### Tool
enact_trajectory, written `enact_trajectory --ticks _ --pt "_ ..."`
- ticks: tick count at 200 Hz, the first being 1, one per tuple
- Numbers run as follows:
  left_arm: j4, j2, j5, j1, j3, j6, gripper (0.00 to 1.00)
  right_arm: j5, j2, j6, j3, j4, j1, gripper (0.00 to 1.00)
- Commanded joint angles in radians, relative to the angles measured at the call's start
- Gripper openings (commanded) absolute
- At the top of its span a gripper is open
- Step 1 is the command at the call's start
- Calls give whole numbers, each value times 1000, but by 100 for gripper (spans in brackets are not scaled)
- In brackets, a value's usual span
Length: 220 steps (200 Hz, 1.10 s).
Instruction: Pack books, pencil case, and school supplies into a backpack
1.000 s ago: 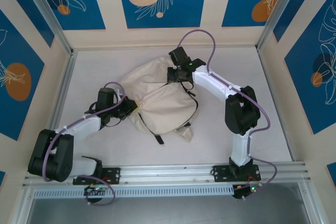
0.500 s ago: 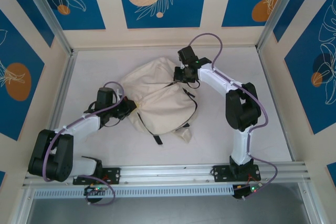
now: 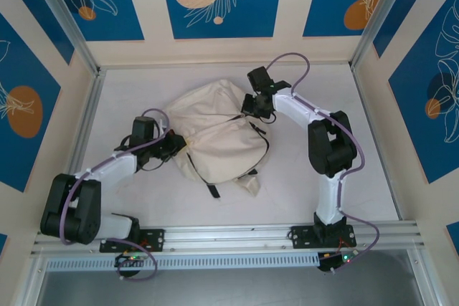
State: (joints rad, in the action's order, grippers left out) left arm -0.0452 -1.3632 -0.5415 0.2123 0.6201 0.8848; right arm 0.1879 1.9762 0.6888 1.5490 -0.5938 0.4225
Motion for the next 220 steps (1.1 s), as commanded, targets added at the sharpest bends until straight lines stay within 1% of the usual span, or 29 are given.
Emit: enact_trajectory --ticks 1,28,43,54,67,69,79,93,109,121,138,155,166,171,184,199,220 --pt "41 -70 16 -36 78 -33 0 119 -70 70 -81 4 -65 0" --pt "-3 -176 -13 -34 192 -39 0 51 -116 42 -126 68 -71 0" --pt "29 -232 -6 -36 281 -63 0 25 -138 13 -133 96 -65 1" --pt "71 -265 6 -36 347 -81 0 6 -158 -8 -129 111 -64 9" --pt "129 -282 31 -36 410 -103 0 -10 -196 -30 -130 125 -61 21" --pt "141 -284 38 -35 419 -107 0 -12 -204 -34 -131 127 -62 24" --pt "208 -281 70 -37 464 -132 10 -13 -243 -49 -134 133 -61 37" --pt "298 -262 122 -40 509 -164 22 14 -305 -65 -136 121 -64 50" --pt "388 -220 198 -48 540 -191 40 92 -375 -77 -138 87 -69 62" --pt "452 -183 266 -58 559 -216 52 156 -431 -91 -155 78 -77 69" --pt "526 -122 376 -74 572 -252 70 237 -515 -115 -203 93 -95 80" --pt "569 -58 501 -89 565 -298 88 301 -599 -140 -276 141 -126 100" --pt "572 -12 579 -96 545 -328 98 332 -653 -157 -331 175 -152 99" --pt "568 9 610 -99 531 -344 100 339 -675 -167 -355 194 -167 99" --pt "555 67 713 -103 492 -364 100 368 -724 -178 -412 231 -204 99" --pt "548 124 882 -109 438 -358 100 442 -763 -179 -463 251 -239 99" --pt "470 195 1014 -117 339 -410 100 540 -780 -178 -524 259 -290 99"
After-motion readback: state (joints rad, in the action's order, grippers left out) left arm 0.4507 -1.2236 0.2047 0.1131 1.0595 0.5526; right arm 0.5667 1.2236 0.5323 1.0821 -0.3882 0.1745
